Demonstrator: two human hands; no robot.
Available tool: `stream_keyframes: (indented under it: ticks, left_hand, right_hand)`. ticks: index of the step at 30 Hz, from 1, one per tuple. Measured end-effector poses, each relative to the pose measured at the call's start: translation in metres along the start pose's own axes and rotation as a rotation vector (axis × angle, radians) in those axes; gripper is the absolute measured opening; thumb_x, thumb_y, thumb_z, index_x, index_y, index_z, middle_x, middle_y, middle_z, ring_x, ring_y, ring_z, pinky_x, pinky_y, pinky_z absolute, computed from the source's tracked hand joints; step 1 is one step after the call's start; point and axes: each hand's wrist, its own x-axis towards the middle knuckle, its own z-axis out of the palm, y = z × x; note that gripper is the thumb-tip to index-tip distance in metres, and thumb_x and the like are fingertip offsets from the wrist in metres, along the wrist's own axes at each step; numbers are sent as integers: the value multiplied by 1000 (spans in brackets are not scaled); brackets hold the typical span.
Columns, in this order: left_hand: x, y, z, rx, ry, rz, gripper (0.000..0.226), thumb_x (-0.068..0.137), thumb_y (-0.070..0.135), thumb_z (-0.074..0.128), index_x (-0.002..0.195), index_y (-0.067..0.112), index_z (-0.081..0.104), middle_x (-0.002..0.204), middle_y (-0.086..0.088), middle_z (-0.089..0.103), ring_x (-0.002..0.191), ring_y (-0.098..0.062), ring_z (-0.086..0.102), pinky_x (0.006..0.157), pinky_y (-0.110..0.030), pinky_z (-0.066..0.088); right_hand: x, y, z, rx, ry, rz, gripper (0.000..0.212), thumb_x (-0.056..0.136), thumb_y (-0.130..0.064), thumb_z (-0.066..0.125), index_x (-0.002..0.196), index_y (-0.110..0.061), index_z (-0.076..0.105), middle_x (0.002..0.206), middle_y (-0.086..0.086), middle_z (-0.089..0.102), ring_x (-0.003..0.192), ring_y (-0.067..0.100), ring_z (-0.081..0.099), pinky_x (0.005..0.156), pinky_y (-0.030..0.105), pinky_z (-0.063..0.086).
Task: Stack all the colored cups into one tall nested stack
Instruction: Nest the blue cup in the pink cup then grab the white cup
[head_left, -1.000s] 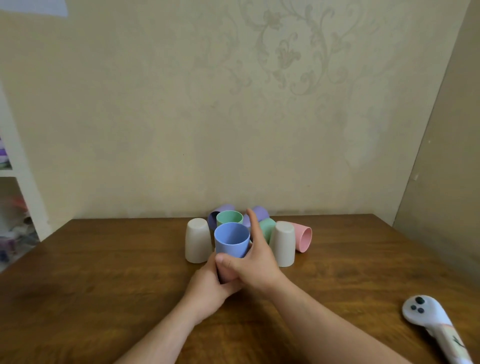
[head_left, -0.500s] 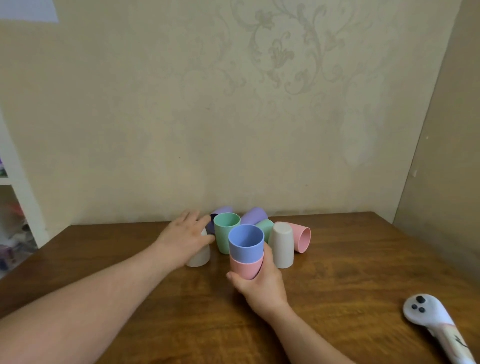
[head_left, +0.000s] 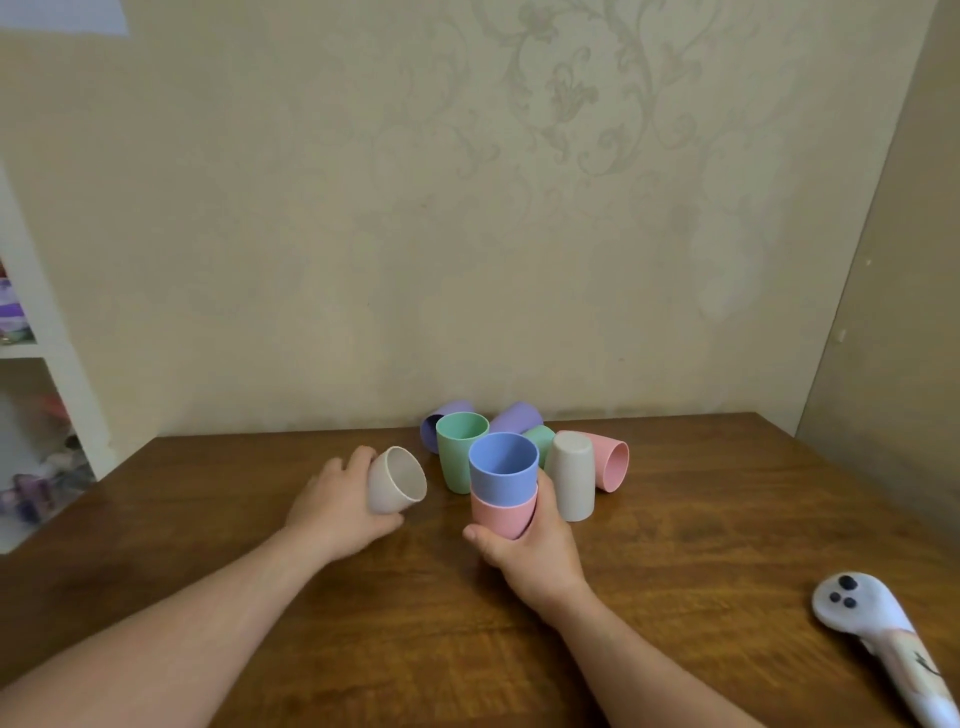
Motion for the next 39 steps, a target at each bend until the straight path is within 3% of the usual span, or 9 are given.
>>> stream_keyframes:
  ticks: [5,9,13,18,21,24,28,35,39]
  left_hand:
    - [-16,0,22,-545,92,-73,79,74,46,98,137,33,52,125,7,62,120,-23,64,95,-38,51]
    - [-13,32,6,-1101,173,-131,79,76,38,98,143,27,57,128,6,70,124,-20,68,105,-40,53]
    - [-9,81,-27,-1365,163,55,39,84,32,92,116,25,70,103,12,84,107,-14,77,95,-38,63]
    - [-20,121,-26,-1084,-14,221,37,86,23,91,112,36,68,102,21,84,99,6,77,85,-21,60]
    - [-29,124,-8,-863,-60,187,43,79,31,94,111,39,66,115,19,75,108,-1,73,85,-25,61]
    - [-34,120,2,-875,-93,154,51,82,36,92,124,38,63,120,18,72,109,1,69,79,-20,57]
    - [-38,110,15,-893,-155,183,81,75,33,99,141,42,53,128,21,72,118,2,68,100,-29,60]
    - [-35,89,46,-1033,26,70,83,64,31,102,135,39,58,120,12,80,110,-5,77,96,-36,63]
    - [-24,64,52,-1058,116,9,83,65,30,103,136,34,59,119,12,79,110,-11,77,93,-37,63]
  right_hand:
    - [-1,-1,0,1,0,-5,90,70,-47,97,143,-46,45,125,-27,67,114,-2,66,101,32,58]
    - [-1,-2,-1,-8,1,0,88,70,-46,96,142,-47,44,122,-27,67,112,0,67,101,35,59]
    - [-1,-2,-1,-18,7,-5,85,70,-45,96,138,-49,46,120,-27,69,110,0,68,99,37,60]
    - [-2,-3,-2,-14,-12,-8,86,72,-46,94,140,-51,43,122,-25,68,112,2,68,99,36,61]
    - [-1,-1,-1,3,-6,-12,82,71,-42,95,137,-51,46,121,-25,70,110,-2,68,97,36,63]
    - [-1,-2,0,19,1,-9,80,69,-44,96,134,-52,49,119,-26,72,108,-2,70,94,36,64]
    - [0,-4,-1,-16,-10,-29,76,72,-42,92,133,-55,48,120,-32,70,111,-1,71,95,35,63]
    - [-4,-6,6,-370,-236,-119,87,80,-47,80,152,-42,31,131,-19,66,116,8,66,95,39,59]
    - [8,-14,-10,-629,-309,-207,59,87,-29,69,145,-34,58,131,-5,66,118,20,62,100,39,55]
